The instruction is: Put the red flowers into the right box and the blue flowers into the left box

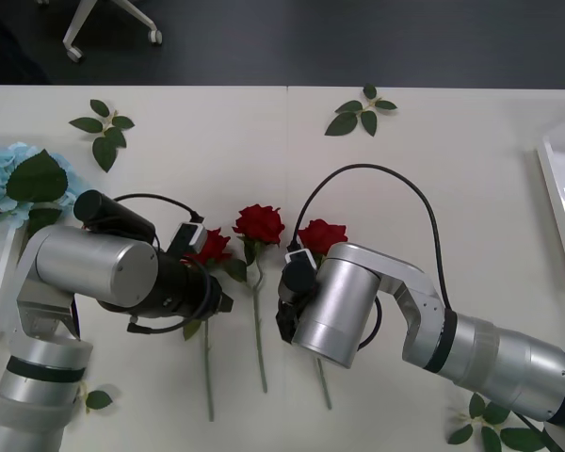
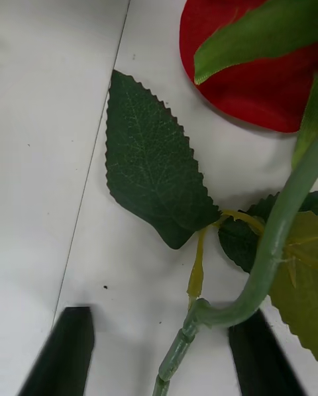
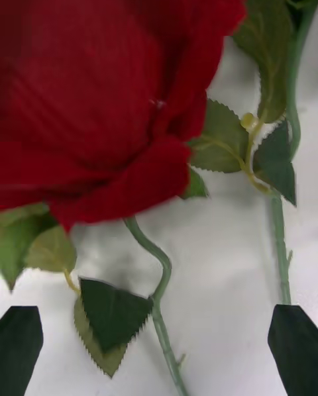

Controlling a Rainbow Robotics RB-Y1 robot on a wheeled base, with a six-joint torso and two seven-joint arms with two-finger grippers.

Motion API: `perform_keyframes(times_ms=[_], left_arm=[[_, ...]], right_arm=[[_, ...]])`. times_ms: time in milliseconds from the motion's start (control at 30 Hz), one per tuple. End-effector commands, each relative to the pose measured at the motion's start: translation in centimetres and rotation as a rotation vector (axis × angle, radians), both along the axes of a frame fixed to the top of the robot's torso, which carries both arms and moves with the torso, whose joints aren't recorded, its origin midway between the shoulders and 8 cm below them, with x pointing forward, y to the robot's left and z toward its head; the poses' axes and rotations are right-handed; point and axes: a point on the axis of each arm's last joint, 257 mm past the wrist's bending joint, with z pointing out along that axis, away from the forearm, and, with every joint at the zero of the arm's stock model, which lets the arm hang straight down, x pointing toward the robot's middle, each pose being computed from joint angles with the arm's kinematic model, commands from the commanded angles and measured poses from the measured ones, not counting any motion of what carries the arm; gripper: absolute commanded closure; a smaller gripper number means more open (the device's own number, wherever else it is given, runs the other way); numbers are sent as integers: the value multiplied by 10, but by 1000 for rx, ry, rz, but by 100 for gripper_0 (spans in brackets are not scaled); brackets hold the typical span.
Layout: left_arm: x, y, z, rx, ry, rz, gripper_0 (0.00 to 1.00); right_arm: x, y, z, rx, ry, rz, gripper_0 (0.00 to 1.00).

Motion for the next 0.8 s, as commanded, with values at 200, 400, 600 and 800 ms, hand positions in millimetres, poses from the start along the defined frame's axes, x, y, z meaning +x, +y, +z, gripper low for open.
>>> perform_keyframes(times_ms=[200,400,600,800], left_arm=[[14,-5,-8,25,-45,-48,0],[12,-2,-15,42,-33,-46,2],[10,-4,-18,59,-33,-56,20],[9,-1,-23,78,-26,-54,36]], right_arm=[[3,0,4,0,-19,21,100],[22,-30,31,8,-58,3,100],[27,-74,89,27,-55,-30,100],[19,-123,156,8,-73,-66,100]])
